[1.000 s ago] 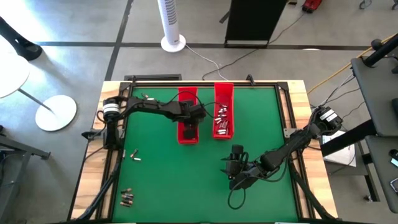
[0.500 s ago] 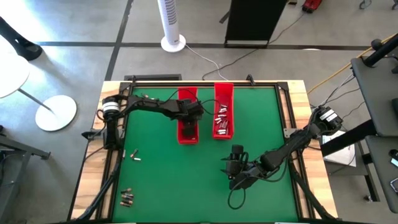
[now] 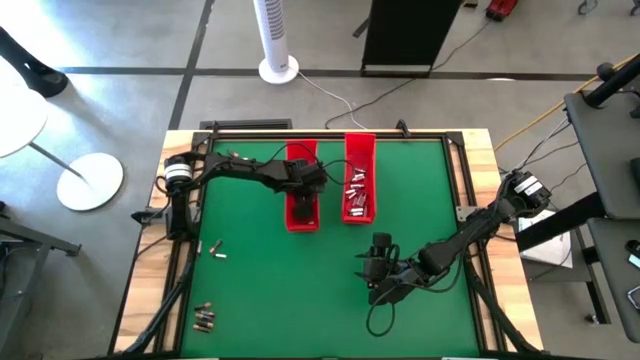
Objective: Sort batteries
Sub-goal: Put the black battery into the left red bin
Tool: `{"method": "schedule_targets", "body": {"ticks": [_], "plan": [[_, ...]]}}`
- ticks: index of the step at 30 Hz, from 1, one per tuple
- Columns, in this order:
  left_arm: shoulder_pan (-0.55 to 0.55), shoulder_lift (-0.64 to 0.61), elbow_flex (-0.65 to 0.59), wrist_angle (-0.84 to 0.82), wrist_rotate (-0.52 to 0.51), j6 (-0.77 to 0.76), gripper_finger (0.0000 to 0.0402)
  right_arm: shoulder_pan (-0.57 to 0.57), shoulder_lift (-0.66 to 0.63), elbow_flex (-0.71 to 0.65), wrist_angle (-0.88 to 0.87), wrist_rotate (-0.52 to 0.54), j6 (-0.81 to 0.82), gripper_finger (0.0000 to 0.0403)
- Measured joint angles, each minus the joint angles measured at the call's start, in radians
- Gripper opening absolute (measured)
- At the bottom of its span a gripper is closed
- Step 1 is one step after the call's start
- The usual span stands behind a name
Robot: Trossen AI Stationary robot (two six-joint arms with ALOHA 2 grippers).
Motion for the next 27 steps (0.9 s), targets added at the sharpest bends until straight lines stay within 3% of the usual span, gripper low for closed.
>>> {"method": "schedule_targets", "body": {"ticks": [9,16,21,27], "plan": [[0.0,-0.001,0.001,-0.002,-0.002,0.0,0.0082,0.0,0.0,0.0,0.0,0.0,0.0,0.0203],[-0.002,-0.024,0.083,-0.059,-0.003,-0.009,0.0098,0.0,0.0,0.0,-0.004,0.0,0.0,0.0203],[-0.005,-0.057,0.206,-0.245,-0.005,-0.04,0.0113,0.0,0.0,0.0,-0.006,0.0,0.0,0.0203],[-0.032,-0.117,0.402,-0.602,0.0,-0.135,0.0115,0.0,0.0,-0.011,-0.003,0.0,0.0,0.0203]]}}
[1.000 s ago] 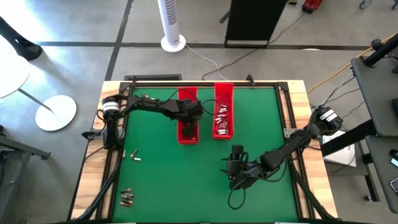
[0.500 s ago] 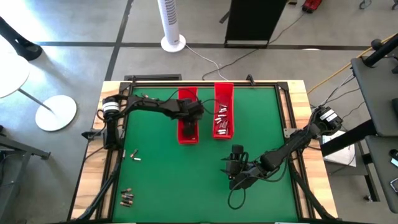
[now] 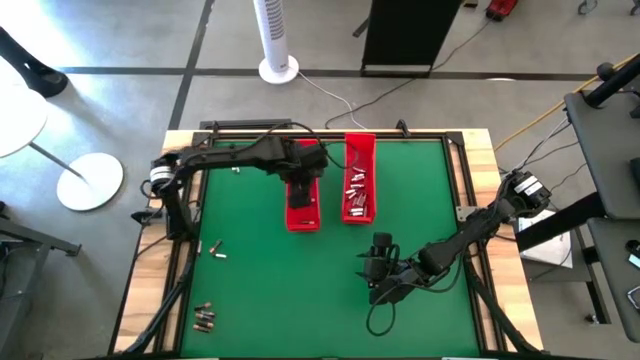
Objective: Sort batteries
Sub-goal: Put the black battery into the left red bin
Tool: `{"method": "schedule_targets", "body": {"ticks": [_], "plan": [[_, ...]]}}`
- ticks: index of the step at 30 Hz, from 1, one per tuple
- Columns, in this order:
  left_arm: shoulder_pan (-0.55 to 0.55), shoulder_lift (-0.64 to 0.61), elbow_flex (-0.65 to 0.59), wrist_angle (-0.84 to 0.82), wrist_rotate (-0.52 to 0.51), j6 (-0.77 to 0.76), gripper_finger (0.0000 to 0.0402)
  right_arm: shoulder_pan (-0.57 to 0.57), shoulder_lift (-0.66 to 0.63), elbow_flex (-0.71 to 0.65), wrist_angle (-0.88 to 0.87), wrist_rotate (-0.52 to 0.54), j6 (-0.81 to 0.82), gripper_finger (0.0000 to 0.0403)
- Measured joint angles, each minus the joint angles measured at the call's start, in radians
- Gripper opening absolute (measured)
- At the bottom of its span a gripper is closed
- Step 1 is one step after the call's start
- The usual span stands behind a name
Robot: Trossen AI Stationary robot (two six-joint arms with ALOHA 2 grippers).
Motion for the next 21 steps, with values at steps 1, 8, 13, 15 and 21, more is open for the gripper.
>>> {"method": "schedule_targets", "body": {"ticks": [1,8,13,15,21], "plan": [[-0.009,-0.016,0.021,-0.053,0.007,-0.034,0.0114,0.0,0.0,-0.006,0.001,0.0,0.0,0.0203],[-0.151,-0.169,0.022,-0.253,0.111,-0.359,0.0114,0.0,0.0,-0.068,0.041,0.0,0.002,0.0203],[-0.368,-0.272,-0.042,-0.238,0.096,-0.588,0.0114,0.001,0.0,-0.1,0.118,0.0,-0.01,0.0203],[-0.462,-0.292,-0.07,-0.225,0.061,-0.672,0.0114,0.0,0.0,-0.114,0.172,0.0,-0.029,0.0203],[-0.73,-0.295,-0.132,-0.193,-0.005,-0.908,0.0113,0.0,0.0,-0.133,0.247,0.0,-0.063,0.0203]]}}
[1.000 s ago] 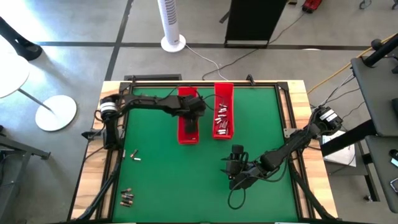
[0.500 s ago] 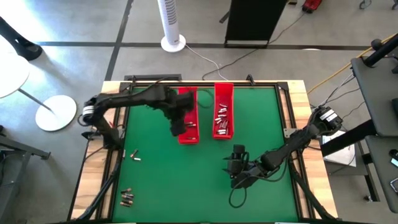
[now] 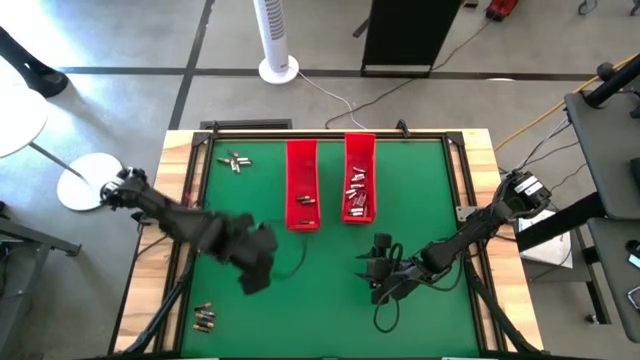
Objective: Sort batteries
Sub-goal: Put the black battery into the left red bin
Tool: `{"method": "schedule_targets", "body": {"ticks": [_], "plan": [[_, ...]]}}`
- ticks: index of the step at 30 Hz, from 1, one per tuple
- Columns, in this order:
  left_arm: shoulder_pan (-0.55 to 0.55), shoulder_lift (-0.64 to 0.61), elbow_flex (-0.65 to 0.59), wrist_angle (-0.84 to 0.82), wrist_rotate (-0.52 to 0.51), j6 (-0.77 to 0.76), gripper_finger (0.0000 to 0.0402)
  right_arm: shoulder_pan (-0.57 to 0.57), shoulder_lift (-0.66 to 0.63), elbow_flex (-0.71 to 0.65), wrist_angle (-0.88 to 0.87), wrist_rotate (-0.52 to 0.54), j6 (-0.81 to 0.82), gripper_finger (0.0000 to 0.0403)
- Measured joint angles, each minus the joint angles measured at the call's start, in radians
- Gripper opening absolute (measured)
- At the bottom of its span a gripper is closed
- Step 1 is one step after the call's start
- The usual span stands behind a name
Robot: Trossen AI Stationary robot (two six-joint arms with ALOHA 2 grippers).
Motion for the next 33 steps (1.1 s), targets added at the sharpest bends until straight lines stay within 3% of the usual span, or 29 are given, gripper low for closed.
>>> {"method": "schedule_targets", "body": {"ticks": [7,11,17,23,30,33], "plan": [[-0.244,0.056,-0.084,0.076,0.013,-0.334,0.0113,0.0,0.0,0.0,0.001,0.0,0.044,0.0203],[-0.353,0.091,-0.151,0.109,0.097,-0.529,0.0113,0.015,0.0,-0.006,0.002,-0.001,0.171,0.0203],[-0.465,0.109,-0.291,0.233,0.177,-0.701,0.0103,0.09,0.091,-0.013,0.069,0.009,0.324,0.0203],[-0.483,0.101,-0.408,0.246,0.257,-0.722,0.0091,0.137,0.222,0.007,0.324,0.017,0.329,0.0203],[-0.483,0.099,-0.493,0.258,0.379,-0.676,0.0087,0.153,0.284,0.099,0.327,0.018,0.382,0.0203],[-0.483,0.099,-0.502,0.266,0.381,-0.647,0.0087,0.162,0.3,0.132,0.328,0.017,0.398,0.0203]]}}
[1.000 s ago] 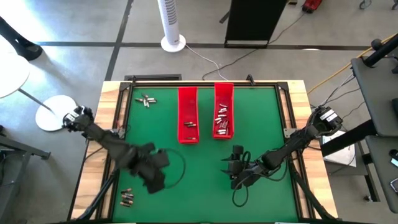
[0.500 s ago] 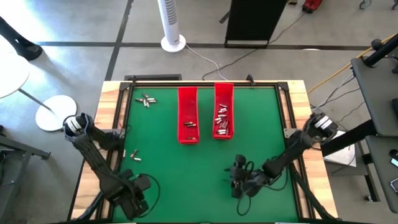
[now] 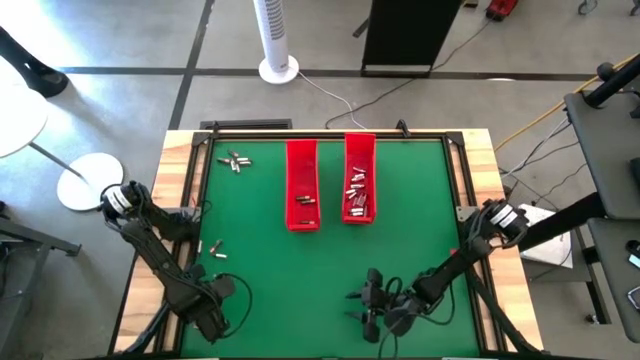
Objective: Sort batteries
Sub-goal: Put the black battery into the left red bin
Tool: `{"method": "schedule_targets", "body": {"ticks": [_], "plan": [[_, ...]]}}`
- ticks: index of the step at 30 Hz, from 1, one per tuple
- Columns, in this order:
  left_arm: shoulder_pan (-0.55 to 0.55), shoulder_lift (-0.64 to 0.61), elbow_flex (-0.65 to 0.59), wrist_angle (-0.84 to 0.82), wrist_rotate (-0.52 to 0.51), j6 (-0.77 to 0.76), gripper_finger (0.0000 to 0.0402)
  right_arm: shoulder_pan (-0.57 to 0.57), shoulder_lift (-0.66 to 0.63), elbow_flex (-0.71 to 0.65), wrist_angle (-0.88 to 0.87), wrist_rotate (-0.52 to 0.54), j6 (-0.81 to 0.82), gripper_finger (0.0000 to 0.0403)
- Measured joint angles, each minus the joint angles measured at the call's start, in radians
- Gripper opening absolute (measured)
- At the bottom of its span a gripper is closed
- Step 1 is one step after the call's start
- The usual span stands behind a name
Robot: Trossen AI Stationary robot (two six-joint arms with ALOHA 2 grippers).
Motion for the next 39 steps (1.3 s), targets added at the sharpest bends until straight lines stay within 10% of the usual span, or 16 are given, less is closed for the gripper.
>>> {"method": "schedule_targets", "body": {"ticks": [31,39], "plan": [[-0.01,-0.007,-0.195,0.216,0.032,0.07,0.0086,0.022,0.113,0.251,-0.16,0.036,-0.033,0.0203],[-0.01,-0.01,-0.208,0.225,0.055,0.066,0.0032,0.022,0.113,0.244,-0.158,0.036,-0.032,0.0203]]}}
